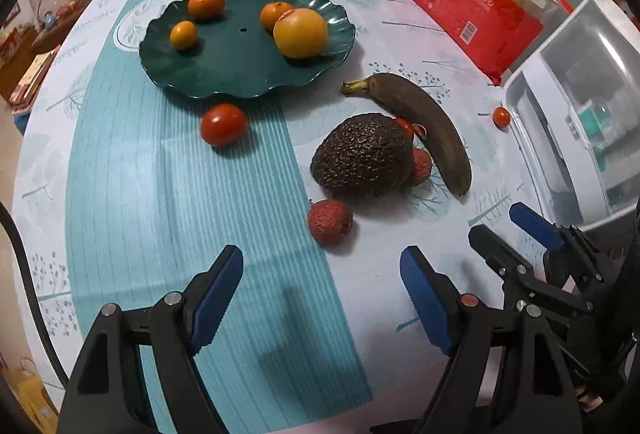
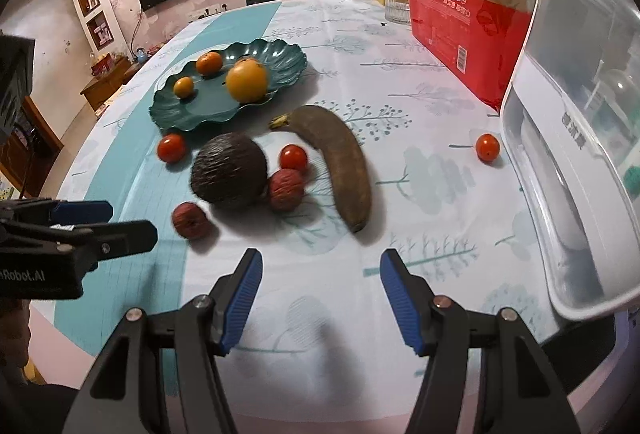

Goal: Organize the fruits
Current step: 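Move both open tools back toward the avocado, lychees and banana, then grasp a red lychee with the left tool while the right tool grasps the brown banana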

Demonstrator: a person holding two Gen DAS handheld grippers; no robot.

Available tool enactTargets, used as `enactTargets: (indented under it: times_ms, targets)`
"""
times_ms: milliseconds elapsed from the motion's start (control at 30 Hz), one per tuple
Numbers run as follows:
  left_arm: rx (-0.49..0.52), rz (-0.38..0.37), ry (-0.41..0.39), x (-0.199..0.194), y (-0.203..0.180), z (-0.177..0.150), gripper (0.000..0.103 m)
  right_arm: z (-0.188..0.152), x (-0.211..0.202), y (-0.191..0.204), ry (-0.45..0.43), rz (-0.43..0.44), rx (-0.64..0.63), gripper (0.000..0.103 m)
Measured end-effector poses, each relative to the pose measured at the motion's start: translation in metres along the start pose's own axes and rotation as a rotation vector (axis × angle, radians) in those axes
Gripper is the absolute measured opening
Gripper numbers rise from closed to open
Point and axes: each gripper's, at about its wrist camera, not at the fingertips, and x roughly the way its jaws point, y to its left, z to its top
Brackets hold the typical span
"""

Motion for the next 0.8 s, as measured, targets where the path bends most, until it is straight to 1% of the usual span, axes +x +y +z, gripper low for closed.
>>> enactTargets:
  times_ms: [167,300,367,467,500,633,733,800]
  targets:
    - [-0.063,0.030,0.013,0.016,-0.005,0.006,0.080,0.012,0.015,-0.017,0.010,0.025,-0.012,0.062]
    - [-0.112,0.041,0.022,0.029,-0.005,0.010,0.077,0.021,0.028,-0.026,0.021,0.051,-0.033,0.062]
    - [-0.123,0.051,0.025,0.034,-0.005,0.011,0.076,0.025,0.035,-0.029,0.022,0.059,-0.045,0.062]
    - [-0.128,0.066,0.030,0.042,-0.008,0.014,0.069,0.032,0.047,-0.033,0.029,0.070,-0.057,0.062]
    - [-0.128,0.070,0.032,0.043,-0.009,0.015,0.068,0.034,0.052,-0.034,0.033,0.074,-0.062,0.062]
    - [-0.138,0.084,0.048,0.052,-0.009,0.020,0.068,0.036,0.063,-0.032,0.042,0.096,-0.087,0.062]
    - [-0.131,0.086,0.064,0.057,-0.010,0.024,0.059,0.038,0.068,-0.028,0.024,0.093,-0.129,0.062]
    - [-0.131,0.082,0.081,0.060,-0.010,0.027,0.051,0.040,0.073,-0.026,0.017,0.089,-0.154,0.061]
